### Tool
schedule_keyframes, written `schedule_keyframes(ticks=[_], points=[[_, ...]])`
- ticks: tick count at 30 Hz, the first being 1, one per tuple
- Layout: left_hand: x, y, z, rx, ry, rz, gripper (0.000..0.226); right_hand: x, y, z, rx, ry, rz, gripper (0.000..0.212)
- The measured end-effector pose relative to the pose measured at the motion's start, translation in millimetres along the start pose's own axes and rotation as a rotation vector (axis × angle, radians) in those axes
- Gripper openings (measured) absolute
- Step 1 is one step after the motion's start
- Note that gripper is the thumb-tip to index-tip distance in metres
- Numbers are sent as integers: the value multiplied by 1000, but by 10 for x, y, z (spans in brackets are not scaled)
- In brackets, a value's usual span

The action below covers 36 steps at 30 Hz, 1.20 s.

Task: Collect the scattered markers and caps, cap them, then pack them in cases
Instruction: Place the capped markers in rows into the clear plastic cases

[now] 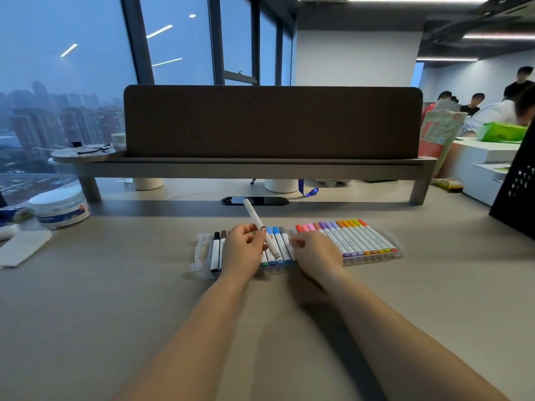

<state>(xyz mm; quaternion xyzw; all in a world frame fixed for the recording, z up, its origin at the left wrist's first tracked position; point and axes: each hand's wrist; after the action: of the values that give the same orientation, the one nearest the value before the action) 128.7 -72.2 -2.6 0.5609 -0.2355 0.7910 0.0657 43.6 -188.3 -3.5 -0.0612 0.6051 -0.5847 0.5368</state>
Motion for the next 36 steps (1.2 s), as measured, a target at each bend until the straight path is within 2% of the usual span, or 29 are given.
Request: schedule_keyframes(ticks=[2, 5, 12, 15, 20, 25, 30, 36], points=[[4, 8, 5, -12, 16, 15, 12, 4, -36, 14, 52, -8, 294, 21], [21, 29, 11, -17, 42, 29, 13, -94, -62, -10, -31, -47, 554, 23], [-4, 42, 77, -70, 19, 65, 11, -124, -42, 5, -77, -9, 601, 24], [-77, 67, 106, -99, 35, 140, 5, -60, -59, 35, -12, 67, 547, 25], [-125, 87, 114, -110, 41, 262, 4, 18, -110, 68, 70, 130, 310, 24], [-134, 93, 112, -107, 54, 305, 12, -2, -96, 26, 31, 23, 68, 34], [-151, 104, 119, -98, 63, 344, 9, -39, -60, 1, -17, -120, -172, 27], [-158, 106, 115, -96, 65, 360, 11, -51, -41, 16, 16, -141, -275, 26]])
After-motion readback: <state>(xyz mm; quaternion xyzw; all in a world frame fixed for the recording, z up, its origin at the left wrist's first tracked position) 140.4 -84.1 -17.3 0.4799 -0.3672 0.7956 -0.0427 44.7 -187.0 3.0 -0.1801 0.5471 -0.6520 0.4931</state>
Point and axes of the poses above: each hand's wrist, its own z-axis towards the middle knuckle, its own y-axis out of the palm, x = y × z, and after that the axes turned 10 degrees about z, right-handed
